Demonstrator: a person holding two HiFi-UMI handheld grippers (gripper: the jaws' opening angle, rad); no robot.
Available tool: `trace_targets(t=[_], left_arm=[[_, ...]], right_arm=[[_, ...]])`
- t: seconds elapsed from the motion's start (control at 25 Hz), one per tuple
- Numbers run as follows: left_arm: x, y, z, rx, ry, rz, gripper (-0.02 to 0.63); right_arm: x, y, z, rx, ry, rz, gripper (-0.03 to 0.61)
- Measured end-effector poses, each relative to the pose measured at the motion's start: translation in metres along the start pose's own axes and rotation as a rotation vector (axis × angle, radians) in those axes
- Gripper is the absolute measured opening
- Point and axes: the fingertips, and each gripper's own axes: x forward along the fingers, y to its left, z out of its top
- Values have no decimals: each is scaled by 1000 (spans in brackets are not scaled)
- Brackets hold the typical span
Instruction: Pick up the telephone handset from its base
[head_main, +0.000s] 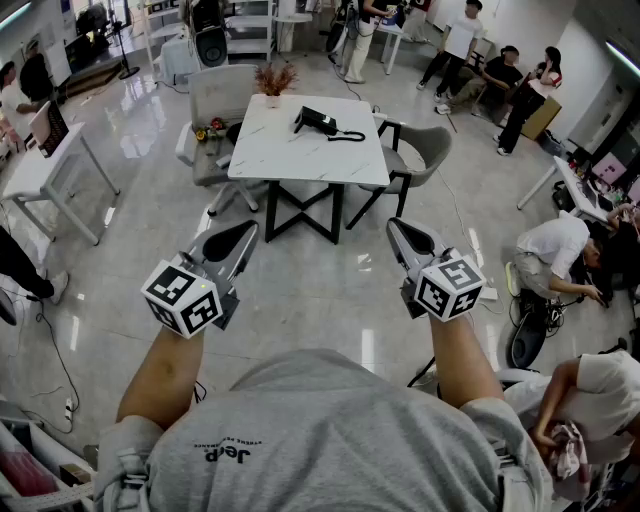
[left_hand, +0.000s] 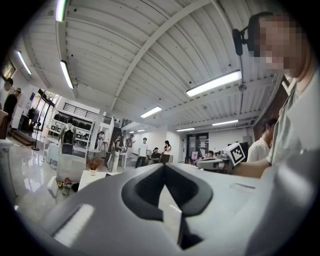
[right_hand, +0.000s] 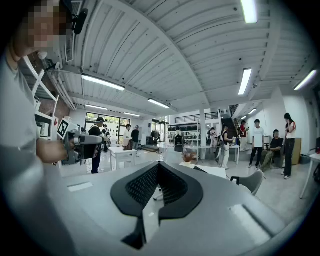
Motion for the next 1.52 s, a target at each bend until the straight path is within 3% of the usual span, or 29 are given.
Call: trace_targets(t=[0.84, 0.88, 0.92, 0.96, 1.04, 1.52], left_arm=[[23, -2, -1, -16, -5, 13, 67], [27, -5, -1, -20, -3, 4, 134], [31, -8, -2, -22, 0, -4, 278], [36, -10, -3, -21, 2, -7, 352], [46, -14, -4, -13, 1, -1, 415], [119, -62, -15, -30, -5, 13, 424]], right_arm=[[-2, -29, 3, 22, -24, -10, 3], [-4, -32, 2, 24, -25, -10, 3], [-6, -35, 1, 25, -26, -9, 3], [-8, -39, 0, 26, -27, -9, 5], [-13, -47, -2, 27, -30, -6, 3], [-55, -113, -14, 21, -31, 9, 5]])
